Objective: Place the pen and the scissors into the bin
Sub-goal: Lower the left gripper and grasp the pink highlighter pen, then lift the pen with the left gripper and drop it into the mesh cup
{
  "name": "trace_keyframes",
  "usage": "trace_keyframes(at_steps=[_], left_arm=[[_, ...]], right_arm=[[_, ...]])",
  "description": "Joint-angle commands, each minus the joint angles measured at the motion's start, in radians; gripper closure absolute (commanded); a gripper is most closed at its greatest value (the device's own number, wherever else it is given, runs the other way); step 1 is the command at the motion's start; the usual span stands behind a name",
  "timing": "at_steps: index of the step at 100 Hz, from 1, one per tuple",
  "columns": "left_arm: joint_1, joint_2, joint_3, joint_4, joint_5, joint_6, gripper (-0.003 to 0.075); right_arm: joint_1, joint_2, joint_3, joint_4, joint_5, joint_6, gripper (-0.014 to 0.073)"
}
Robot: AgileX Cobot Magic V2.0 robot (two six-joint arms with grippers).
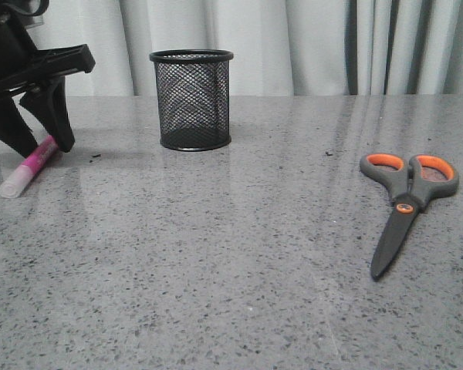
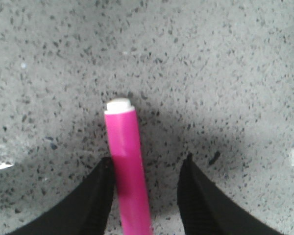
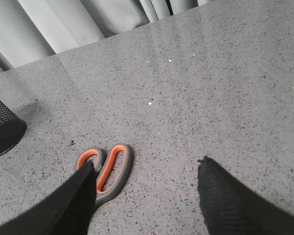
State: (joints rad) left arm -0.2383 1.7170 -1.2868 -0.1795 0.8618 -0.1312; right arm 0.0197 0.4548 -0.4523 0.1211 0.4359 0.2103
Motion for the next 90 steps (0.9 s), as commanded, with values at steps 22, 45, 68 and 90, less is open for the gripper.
trace_keyframes(at_steps=[22,45,68,90], left_arm=[[-0.006,0.022,-0.016,-0.001,-0.021,0.077,0.0738],[-0.021,-0.094,-0.074,-0.213,-0.351,0.236,0.0739],[-0.164,-0.210,-0.090,-0.873,-0.824,0.780,0.0737],[-0.281,-0.130,-0.114,-0.883,-0.891,0.829,0.0738]], right_arm=[[-0.002,0.013,-0.035,-0.001,-0.067,-0.009,0.0184],[-0.002,0.013,-0.035,-0.001,-0.067,-0.009,0.0184],[-0.002,0.013,-0.035,-0.001,-0.083,-0.009,0.0184],[-0.002,0.013,-0.035,-0.001,-0.092,-0.009,0.0184]])
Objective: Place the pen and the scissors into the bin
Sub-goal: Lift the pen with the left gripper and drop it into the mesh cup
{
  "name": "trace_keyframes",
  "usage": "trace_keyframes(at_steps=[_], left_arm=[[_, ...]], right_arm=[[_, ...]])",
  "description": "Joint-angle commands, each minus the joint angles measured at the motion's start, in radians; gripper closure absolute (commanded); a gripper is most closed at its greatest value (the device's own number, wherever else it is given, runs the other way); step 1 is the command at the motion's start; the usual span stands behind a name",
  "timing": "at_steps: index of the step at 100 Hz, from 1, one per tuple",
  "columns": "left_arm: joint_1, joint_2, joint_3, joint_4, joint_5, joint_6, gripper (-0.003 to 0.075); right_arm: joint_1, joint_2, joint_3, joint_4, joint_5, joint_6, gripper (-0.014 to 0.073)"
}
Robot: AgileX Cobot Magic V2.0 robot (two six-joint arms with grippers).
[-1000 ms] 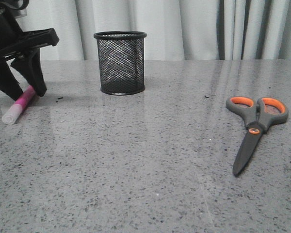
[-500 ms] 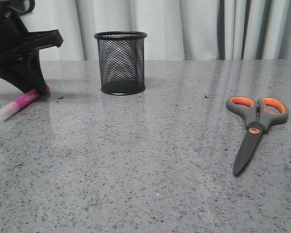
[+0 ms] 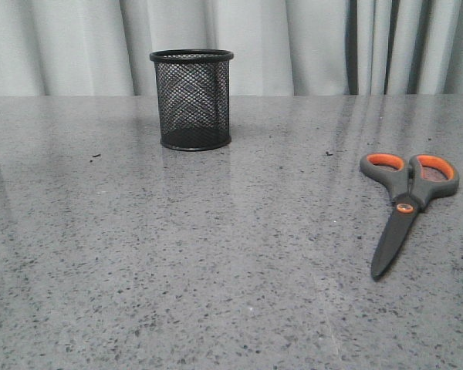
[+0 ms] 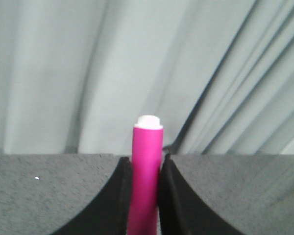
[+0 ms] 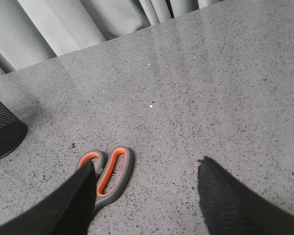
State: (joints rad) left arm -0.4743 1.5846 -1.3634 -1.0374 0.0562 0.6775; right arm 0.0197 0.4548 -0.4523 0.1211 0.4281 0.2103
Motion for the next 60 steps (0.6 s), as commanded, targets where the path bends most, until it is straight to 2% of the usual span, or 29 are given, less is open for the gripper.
trace_keyframes(at_steps=[1,16,39,60], left_arm=[[-0.048,0.006,-0.037,-0.025,-0.091,0.020,0.0738],[-0.085,0.077,-0.041,-0.025,-0.149,0.020,0.0738],[-0.084,0.146,-0.041,-0.025,-0.199,0.020,0.0738],[-0.084,0.153,-0.039,0.024,-0.201,0.020,0.0738]], right_arm=[[-0.002,0.013,-0.035,-0.001,-0.084,-0.009,0.0184],[-0.002,0.013,-0.035,-0.001,-0.077,-0.009,0.0184],[-0.002,0.013,-0.035,-0.001,-0.058,-0.009,0.0184],[-0.002,0.013,-0.035,-0.001,-0.057,-0.009,0.0184]])
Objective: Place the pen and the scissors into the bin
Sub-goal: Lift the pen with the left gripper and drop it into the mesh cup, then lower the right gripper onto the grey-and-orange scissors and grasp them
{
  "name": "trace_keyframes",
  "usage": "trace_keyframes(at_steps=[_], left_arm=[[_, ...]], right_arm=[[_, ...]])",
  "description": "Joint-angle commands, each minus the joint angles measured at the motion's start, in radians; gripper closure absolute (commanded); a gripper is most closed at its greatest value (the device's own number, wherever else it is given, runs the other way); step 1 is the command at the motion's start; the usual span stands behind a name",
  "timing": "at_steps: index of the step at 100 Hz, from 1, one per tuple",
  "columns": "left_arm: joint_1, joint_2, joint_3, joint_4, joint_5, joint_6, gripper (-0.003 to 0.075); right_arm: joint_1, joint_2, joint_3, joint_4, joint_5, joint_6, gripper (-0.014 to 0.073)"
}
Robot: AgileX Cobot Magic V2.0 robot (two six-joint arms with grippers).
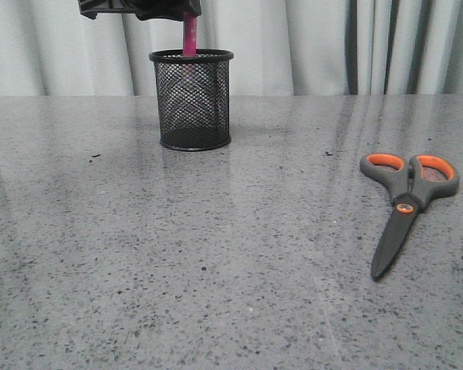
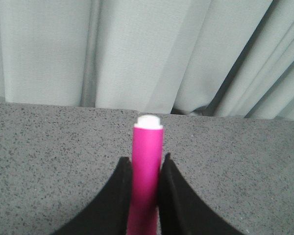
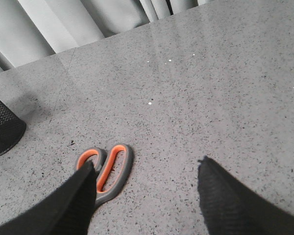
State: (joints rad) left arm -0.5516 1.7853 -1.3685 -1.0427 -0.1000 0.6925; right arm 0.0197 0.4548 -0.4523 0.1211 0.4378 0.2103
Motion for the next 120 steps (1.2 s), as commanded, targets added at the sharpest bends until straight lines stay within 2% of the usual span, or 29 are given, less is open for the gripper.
trace_keyframes(at_steps=[1,10,14,19,34,41,58,78,90,103,111,120], left_arm=[[-0.007,-0.048,-0.034,0.030,-0.042,0.005,0.0738],[-0.007,-0.048,-0.034,0.030,-0.037,0.005,0.0720],[-0.007,-0.048,-0.034,0.030,-0.039,0.005,0.0678],[-0.007,-0.050,-0.034,0.031,-0.041,0.005,0.0600],[-0.007,-0.075,-0.034,0.031,-0.041,0.005,0.0286],[-0.007,-0.107,-0.034,0.036,-0.025,0.017,0.0225],[-0.005,-0.254,-0.034,0.087,0.072,0.032,0.0267],[-0.005,-0.451,-0.034,0.102,0.175,0.032,0.0311],[-0.005,-0.536,-0.034,0.102,0.205,0.032,0.0311],[-0.005,-0.608,-0.034,0.102,0.220,0.032,0.0311],[-0.005,-0.639,-0.034,0.102,0.225,0.032,0.0311],[-0.005,-0.666,-0.034,0.102,0.233,0.032,0.0311]], right_arm=[[-0.002,0.013,-0.035,-0.001,-0.066,-0.009,0.0184],[-0.002,0.013,-0.035,-0.001,-0.066,-0.009,0.0184],[-0.002,0.013,-0.035,-0.001,-0.066,-0.009,0.0184],[-0.002,0.013,-0.035,-0.001,-0.066,-0.009,0.0184],[-0.002,0.013,-0.037,-0.001,-0.073,-0.059,0.0184],[-0.002,0.013,-0.056,-0.001,-0.075,-0.069,0.0184],[-0.002,0.043,-0.191,0.031,-0.025,-0.126,0.0184],[-0.002,0.226,-0.370,0.300,0.212,-0.368,0.0184],[0.030,0.342,-0.432,0.314,0.257,-0.369,0.0184],[0.120,0.463,-0.489,0.312,0.321,-0.358,0.0184],[0.176,0.552,-0.522,0.266,0.380,-0.251,0.0184],[0.236,0.630,-0.551,0.130,0.447,-0.098,0.0184]])
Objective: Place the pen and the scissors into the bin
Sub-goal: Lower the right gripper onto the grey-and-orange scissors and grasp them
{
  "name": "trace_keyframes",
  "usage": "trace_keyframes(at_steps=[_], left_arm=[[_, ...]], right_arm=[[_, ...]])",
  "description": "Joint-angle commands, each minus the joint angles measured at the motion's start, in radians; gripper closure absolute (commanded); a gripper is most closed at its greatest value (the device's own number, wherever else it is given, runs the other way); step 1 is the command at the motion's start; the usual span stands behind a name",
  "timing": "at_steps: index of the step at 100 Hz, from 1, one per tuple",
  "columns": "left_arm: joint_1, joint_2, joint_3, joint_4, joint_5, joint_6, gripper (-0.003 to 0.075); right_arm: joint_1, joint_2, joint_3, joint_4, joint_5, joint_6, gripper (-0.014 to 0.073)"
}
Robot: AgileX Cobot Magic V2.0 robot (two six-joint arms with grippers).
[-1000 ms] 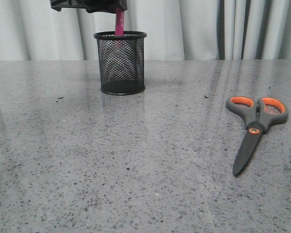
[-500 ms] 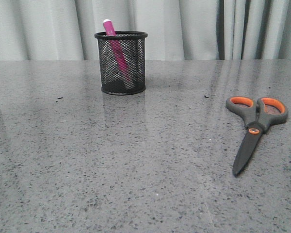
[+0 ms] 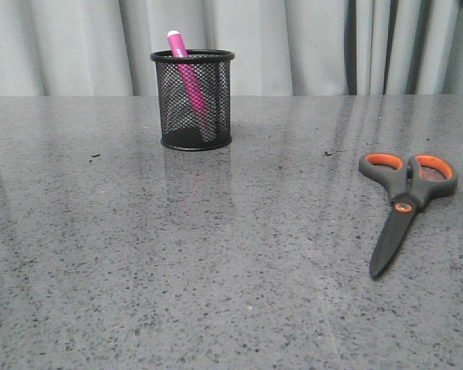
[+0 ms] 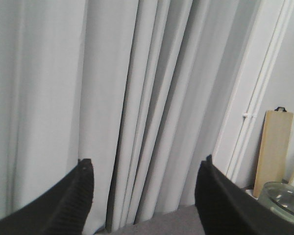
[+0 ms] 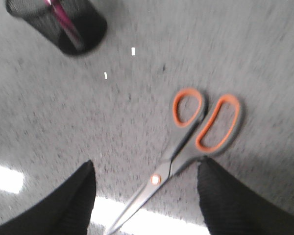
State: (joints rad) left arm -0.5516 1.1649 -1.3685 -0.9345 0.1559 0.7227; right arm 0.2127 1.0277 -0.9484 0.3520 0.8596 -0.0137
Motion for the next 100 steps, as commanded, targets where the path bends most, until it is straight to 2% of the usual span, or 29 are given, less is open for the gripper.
trace_keyframes(at_steps=[1,6,11,32,65,80,100], left_arm=[[-0.005,-0.046,-0.034,-0.006,-0.020,0.002,0.0311],[-0.005,-0.060,-0.034,-0.006,-0.006,0.002,0.0311],[-0.005,-0.069,-0.034,-0.006,0.010,0.002,0.0311],[-0.005,-0.082,-0.032,-0.008,0.068,0.002,0.0311],[-0.007,-0.085,-0.032,-0.034,0.195,0.002,0.0311],[-0.007,-0.091,-0.032,-0.035,0.249,0.002,0.0311],[-0.007,-0.103,-0.032,-0.042,0.253,0.002,0.0311]], right_arm=[[0.050,0.069,-0.058,-0.112,0.032,0.155,0.0184],[0.073,0.106,-0.069,-0.195,0.077,0.229,0.0184],[0.090,0.139,-0.075,-0.223,0.113,0.265,0.0183],[0.135,0.232,-0.075,-0.219,0.126,0.389,0.0135],[0.142,0.356,-0.088,-0.217,0.091,0.560,0.0140],[0.143,0.404,-0.138,-0.217,0.081,0.586,0.0140],[0.164,0.487,-0.181,-0.217,0.133,0.595,0.0141]])
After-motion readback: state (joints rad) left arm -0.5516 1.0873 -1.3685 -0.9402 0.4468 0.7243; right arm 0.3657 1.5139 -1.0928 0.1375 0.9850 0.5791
